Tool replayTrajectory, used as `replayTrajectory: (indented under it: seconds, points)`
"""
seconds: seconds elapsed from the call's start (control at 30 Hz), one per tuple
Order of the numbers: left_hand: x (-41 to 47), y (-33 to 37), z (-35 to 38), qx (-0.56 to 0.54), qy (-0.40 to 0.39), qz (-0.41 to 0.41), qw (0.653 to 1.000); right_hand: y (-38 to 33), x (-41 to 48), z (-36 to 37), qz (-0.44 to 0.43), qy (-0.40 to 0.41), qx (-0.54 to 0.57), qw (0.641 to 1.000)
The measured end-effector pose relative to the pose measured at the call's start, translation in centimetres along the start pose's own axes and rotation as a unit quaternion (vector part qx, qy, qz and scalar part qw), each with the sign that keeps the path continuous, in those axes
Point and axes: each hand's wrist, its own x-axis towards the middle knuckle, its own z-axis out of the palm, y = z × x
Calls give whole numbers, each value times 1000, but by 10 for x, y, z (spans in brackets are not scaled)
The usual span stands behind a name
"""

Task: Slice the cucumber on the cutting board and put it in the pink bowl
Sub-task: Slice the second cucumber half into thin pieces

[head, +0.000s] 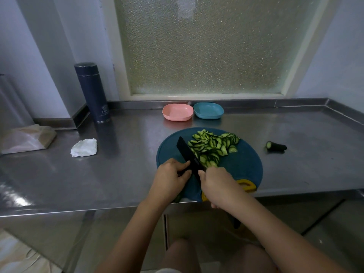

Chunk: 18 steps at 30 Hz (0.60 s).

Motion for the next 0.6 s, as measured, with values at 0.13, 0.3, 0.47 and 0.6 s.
replayTrajectory:
  seconds: [0.13, 0.3, 0.47, 0.6]
  points:
    - [-5, 5, 6, -14, 23, -33, 999, 13, 0, -4, -2, -1, -3, 1000]
    - [-2, 8, 9, -2, 31, -63, 998, 38, 12, -22, -19, 43, -18, 999]
    - [-4, 10, 9, -8, 38, -69, 997, 48, 34, -42, -20, 47, -37, 998]
    - [1, 16, 10, -5, 52, -58, 997, 48, 42, -49, -16, 40, -31, 999]
